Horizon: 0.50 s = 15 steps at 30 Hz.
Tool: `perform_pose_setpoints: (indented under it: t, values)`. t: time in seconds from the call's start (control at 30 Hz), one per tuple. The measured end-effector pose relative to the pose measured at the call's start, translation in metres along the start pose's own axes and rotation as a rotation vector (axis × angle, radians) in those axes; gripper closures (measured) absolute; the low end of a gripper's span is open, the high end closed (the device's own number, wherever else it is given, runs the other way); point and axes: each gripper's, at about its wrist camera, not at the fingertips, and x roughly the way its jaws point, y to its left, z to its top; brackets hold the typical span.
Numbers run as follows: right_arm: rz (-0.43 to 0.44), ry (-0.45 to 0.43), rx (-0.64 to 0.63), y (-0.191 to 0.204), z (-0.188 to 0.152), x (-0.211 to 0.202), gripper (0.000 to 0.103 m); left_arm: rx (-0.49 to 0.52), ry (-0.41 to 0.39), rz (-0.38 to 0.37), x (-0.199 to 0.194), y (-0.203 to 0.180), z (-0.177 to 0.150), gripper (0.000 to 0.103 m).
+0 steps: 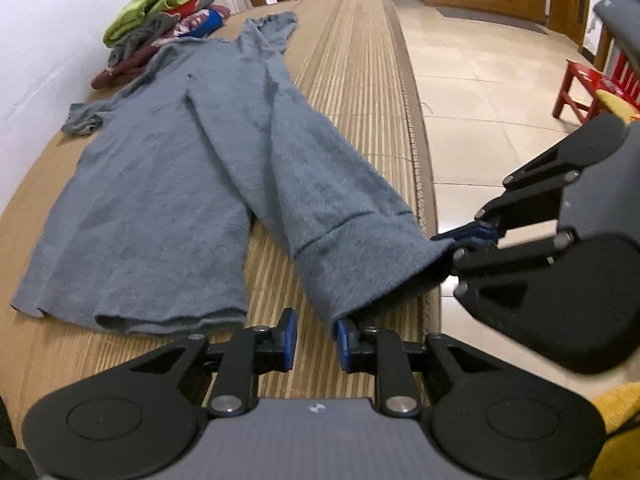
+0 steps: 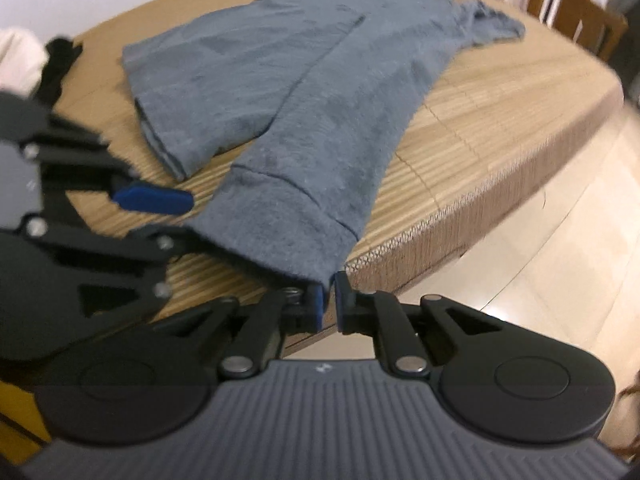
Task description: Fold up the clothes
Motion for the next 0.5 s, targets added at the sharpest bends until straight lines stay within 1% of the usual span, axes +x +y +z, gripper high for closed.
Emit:
perform_pose_setpoints:
  t: [0.07,0.1,0.13,0.2,0.27,0.33,0.37,0.43,0.5]
  values:
    - [0.015,-0.001,0.036,-0.007,-0.003,-0.002,0.085,-0.001,0.002,-0.048,-0.006,0.006,-0.003,0.08]
    - [0.018,-0.002,0.052,-0.011,-0.004,-0.005,0.078,-0.001,0.003,-0.069,-0.009,0.009,-0.004,0.08]
    - [0.032,0.001,0.066,-0.016,-0.006,-0.007,0.074,-0.001,0.0,-0.086,-0.013,0.013,-0.006,0.08]
    - [0.07,0.028,0.085,-0.025,-0.011,-0.011,0.072,-0.007,-0.014,-0.09,-0.018,0.024,-0.004,0.08]
    - [0.088,0.046,0.071,-0.033,-0.015,-0.016,0.072,-0.02,-0.035,-0.081,-0.021,0.038,-0.001,0.08]
    - [0.099,0.018,0.027,-0.039,-0.017,-0.027,0.072,-0.045,-0.068,-0.053,-0.018,0.05,0.01,0.08]
    - [0.09,-0.014,0.024,-0.041,-0.015,-0.032,0.072,-0.055,-0.087,-0.04,-0.016,0.055,0.015,0.081]
    - [0.091,-0.1,0.027,-0.045,-0.003,-0.039,0.072,-0.07,-0.149,-0.029,-0.009,0.065,0.032,0.081]
    - [0.105,-0.196,0.028,-0.049,0.015,-0.039,0.072,-0.087,-0.179,-0.028,0.004,0.073,0.048,0.081]
